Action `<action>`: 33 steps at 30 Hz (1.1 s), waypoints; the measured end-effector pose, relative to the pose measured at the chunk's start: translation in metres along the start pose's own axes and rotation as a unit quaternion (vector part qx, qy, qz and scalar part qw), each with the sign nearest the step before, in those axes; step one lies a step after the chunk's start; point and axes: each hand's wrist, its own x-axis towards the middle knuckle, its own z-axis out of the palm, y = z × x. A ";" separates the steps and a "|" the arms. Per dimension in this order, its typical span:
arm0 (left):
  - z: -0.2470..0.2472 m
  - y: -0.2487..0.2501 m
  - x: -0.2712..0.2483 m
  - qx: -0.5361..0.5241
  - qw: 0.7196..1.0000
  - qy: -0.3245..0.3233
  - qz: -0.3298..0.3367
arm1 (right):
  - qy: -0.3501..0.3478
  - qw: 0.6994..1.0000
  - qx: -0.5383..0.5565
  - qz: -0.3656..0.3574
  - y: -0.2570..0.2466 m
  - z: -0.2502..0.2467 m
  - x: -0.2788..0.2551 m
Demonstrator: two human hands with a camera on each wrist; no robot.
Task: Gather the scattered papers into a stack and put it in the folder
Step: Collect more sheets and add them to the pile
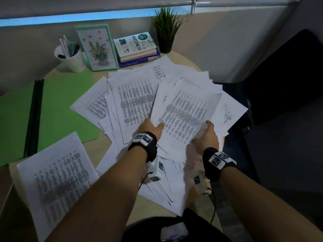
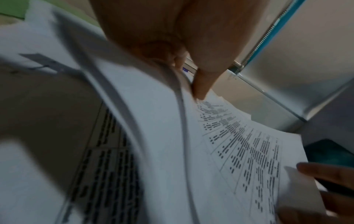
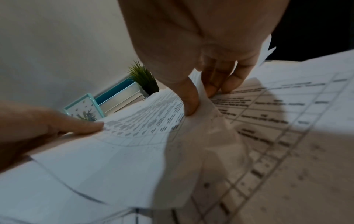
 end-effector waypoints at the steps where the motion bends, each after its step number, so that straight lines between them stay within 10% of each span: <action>1: -0.001 -0.001 0.000 -0.004 1.000 -0.003 0.006 | -0.009 1.000 0.008 -0.004 0.001 -0.001 0.000; 10: -0.029 -0.023 -0.016 -0.100 0.994 -0.046 0.027 | 0.032 0.977 0.210 0.008 -0.003 -0.020 0.007; 19: -0.059 -0.045 -0.041 -0.151 0.987 -0.058 0.013 | -0.127 0.955 0.240 -0.117 -0.059 -0.018 0.005; 33: -0.128 0.002 -0.085 -0.276 0.905 0.277 0.167 | -0.143 0.903 0.256 -0.314 -0.153 -0.033 -0.060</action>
